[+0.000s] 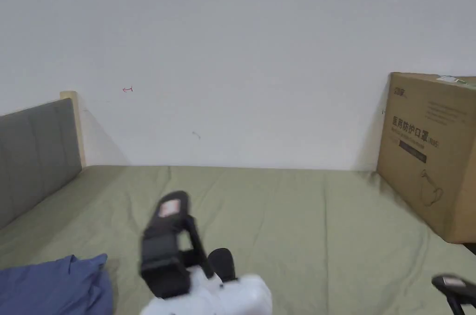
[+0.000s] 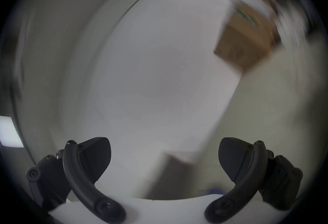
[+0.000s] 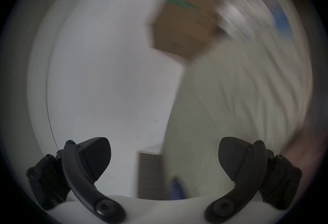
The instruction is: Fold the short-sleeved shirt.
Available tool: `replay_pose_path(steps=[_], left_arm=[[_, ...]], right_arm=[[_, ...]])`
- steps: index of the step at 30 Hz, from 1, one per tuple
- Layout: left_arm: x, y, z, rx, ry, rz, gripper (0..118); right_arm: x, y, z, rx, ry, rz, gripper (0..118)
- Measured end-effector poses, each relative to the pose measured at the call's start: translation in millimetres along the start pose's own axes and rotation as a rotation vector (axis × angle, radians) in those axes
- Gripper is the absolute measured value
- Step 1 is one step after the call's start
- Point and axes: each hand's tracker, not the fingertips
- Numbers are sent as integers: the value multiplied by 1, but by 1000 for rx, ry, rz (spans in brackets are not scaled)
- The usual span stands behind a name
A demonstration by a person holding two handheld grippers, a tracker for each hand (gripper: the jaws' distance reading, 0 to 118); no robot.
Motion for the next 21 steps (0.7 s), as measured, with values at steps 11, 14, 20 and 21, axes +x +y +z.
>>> replay_pose_path(steps=[11,14,20,21], left_arm=[[-55,-22,-27,-294,-323,963,118],[-61,-59,-30,-385,-384,1459,118],[-46,-63,-13,-400,-296,1489,118],[-46,-63,-13,-393,-307,1480,118]], right_arm=[[-56,-8,6,97,44,669,118],[-89,-71,23,297,117,1335,118],[-64,-141,26,451,95,1961,118],[-62,-137,27,403,125,1919,118]])
